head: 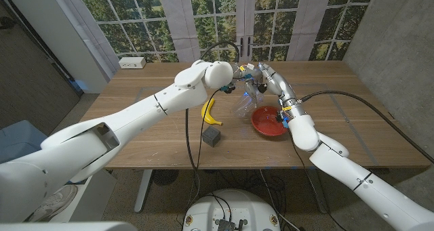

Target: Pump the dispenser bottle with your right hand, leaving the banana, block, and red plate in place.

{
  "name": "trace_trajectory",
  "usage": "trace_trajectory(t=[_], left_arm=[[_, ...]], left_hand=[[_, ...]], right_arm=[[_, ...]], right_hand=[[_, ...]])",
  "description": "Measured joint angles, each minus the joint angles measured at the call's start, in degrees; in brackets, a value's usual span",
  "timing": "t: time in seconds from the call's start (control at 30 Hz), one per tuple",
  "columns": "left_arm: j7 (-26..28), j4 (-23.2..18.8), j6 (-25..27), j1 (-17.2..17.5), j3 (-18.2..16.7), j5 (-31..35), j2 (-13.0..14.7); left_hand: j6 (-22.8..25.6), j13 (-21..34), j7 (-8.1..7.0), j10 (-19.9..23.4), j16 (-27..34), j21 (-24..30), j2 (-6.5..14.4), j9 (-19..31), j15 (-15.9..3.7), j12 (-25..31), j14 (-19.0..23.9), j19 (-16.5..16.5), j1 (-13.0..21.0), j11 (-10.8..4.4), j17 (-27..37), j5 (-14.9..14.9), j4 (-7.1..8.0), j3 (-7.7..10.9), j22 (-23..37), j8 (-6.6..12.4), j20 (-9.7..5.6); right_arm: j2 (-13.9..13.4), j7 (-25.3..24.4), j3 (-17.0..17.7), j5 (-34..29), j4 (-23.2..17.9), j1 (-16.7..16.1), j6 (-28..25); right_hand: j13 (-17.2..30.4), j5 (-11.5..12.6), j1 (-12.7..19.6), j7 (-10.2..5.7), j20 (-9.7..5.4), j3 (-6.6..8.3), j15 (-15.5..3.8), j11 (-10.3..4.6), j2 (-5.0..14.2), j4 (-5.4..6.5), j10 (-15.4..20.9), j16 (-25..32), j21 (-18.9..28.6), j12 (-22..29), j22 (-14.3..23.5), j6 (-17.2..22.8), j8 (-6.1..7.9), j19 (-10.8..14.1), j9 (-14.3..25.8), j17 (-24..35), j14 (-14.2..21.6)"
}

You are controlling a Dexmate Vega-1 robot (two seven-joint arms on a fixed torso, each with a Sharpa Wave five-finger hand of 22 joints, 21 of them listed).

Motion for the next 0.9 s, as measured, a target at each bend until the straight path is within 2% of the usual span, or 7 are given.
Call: trace_trajectory(t=[0.03, 0.23, 0.33, 0.5, 0.73, 0.8, 0.9], left_arm=[[-0.2, 0.0, 0.1, 0.0, 0.1, 0.1, 0.0], [-0.8, -0.1, 0.6, -0.1, 0.2, 0.5, 0.0], [-0.9, -0.2, 0.9, -0.1, 0.2, 0.7, 0.1], [-0.9, -0.5, 1.2, 0.1, 0.2, 0.9, 0.2], [-0.2, -0.8, 1.3, 0.7, -0.1, 1.1, 0.3], [0.2, -0.9, 1.3, 1.0, -0.3, 1.1, 0.3], [0.9, -1.0, 1.3, 1.3, -0.6, 1.1, 0.4]], left_hand=[[0.0, 0.0, 0.0, -0.1, 0.0, 0.2, 0.1, 0.0, -0.11, 0.0, -0.1, 0.0, -0.1, -0.11, 0.0, 0.0, 0.0, 0.0, 0.0, -0.09, 0.01], [0.0, 1.7, 0.0, -0.5, -0.4, 0.6, 0.4, 0.0, -0.39, -0.2, 0.0, -0.4, -0.4, -0.52, 0.0, 0.0, 0.17, -0.16, 0.0, -0.67, 0.11], [0.0, 1.7, -0.01, -0.7, -0.6, 0.7, 0.5, 0.0, -0.5, -0.2, -0.1, -0.6, -0.5, -0.71, 0.0, 0.0, 0.18, -0.17, 0.0, -0.9, 0.24], [0.0, 2.1, -0.03, -0.8, -0.7, 1.3, 0.7, 0.4, -0.7, -0.3, -0.3, -1.2, -0.7, -0.83, 0.0, 0.0, 0.24, -0.23, 0.0, -1.52, 0.23], [-0.8, 2.2, -0.75, -1.4, -1.0, 1.7, 1.1, 0.8, -0.91, -0.4, -0.5, -1.9, -1.1, -1.42, 0.0, 0.0, 0.25, -0.24, 0.0, -2.0, 0.14], [-1.0, 2.6, -0.96, -1.6, -1.1, 2.2, 1.1, 0.9, -1.0, -0.5, -0.6, -2.4, -1.1, -1.63, 0.0, 0.0, 0.26, -0.25, 0.1, -2.0, 0.14], [-1.1, 2.6, -1.07, -1.6, -1.2, 2.2, 1.1, 1.2, -1.01, -0.4, -0.6, -2.5, -1.1, -1.63, 0.0, 0.0, 0.32, -0.31, 0.1, -2.0, 0.21]], right_arm=[[0.1, -0.3, 0.1, 0.0, 0.0, 0.0, 0.2], [0.8, -2.7, 1.7, 0.0, 0.5, -0.7, 1.3], [1.1, -3.5, 2.5, 0.3, 0.6, -1.0, 1.6], [1.5, -4.4, 3.9, 1.6, 1.0, -1.5, 2.2], [1.8, -4.3, 5.5, 4.3, 1.4, -2.1, 3.2], [1.8, -3.6, 6.1, 6.1, 1.7, -2.3, 3.9], [1.8, -2.7, 6.7, 7.7, 2.1, -2.5, 4.4]], right_hand=[[0.0, 0.0, 0.5, 0.01, -0.22, 0.11, 0.12, -0.01, -0.41, -0.31, 0.1, 0.0, 0.0, 0.0, 0.0, 0.0, 0.04, 0.2, 0.0, -0.1, 0.3], [0.0, 0.0, 1.5, -0.23, 0.12, 0.59, 0.25, -0.2, 0.62, -1.39, 0.6, 0.4, 0.5, 0.2, 0.0, 0.8, 0.04, 1.1, 0.0, -0.3, 1.0], [0.0, 0.0, 2.2, -0.44, 0.3, 0.98, 0.2, -0.2, 0.2, -1.78, 0.6, 0.4, 0.5, 0.2, 0.0, 1.1, 0.04, 1.4, 0.0, -0.6, 1.4], [0.0, 0.0, 3.5, -0.85, 0.11, 1.79, 0.22, 0.11, 1.23, -2.88, 0.9, 0.4, 0.5, 0.2, 0.0, 1.5, 0.04, 1.9, 0.0, -0.8, 1.8], [0.0, -0.2, 4.1, -1.02, 0.52, 2.25, 0.31, 0.11, 1.82, -3.83, 0.9, 0.5, 0.5, 0.2, 0.0, 2.3, 0.44, 2.4, 0.0, -0.9, 1.9], [0.0, -0.5, 4.9, -0.81, 0.72, 2.28, 0.44, 0.11, 1.04, -4.1, 0.9, 0.9, 0.5, 0.2, 0.0, 2.5, 0.44, 2.6, 0.0, -0.9, 2.0], [0.0, -0.5, 5.5, -0.92, 0.73, 2.48, 0.51, -0.1, 1.62, -4.53, 1.1, 0.9, 0.5, 0.2, 0.0, 2.8, 0.44, 2.6, 0.0, -0.9, 2.1]])
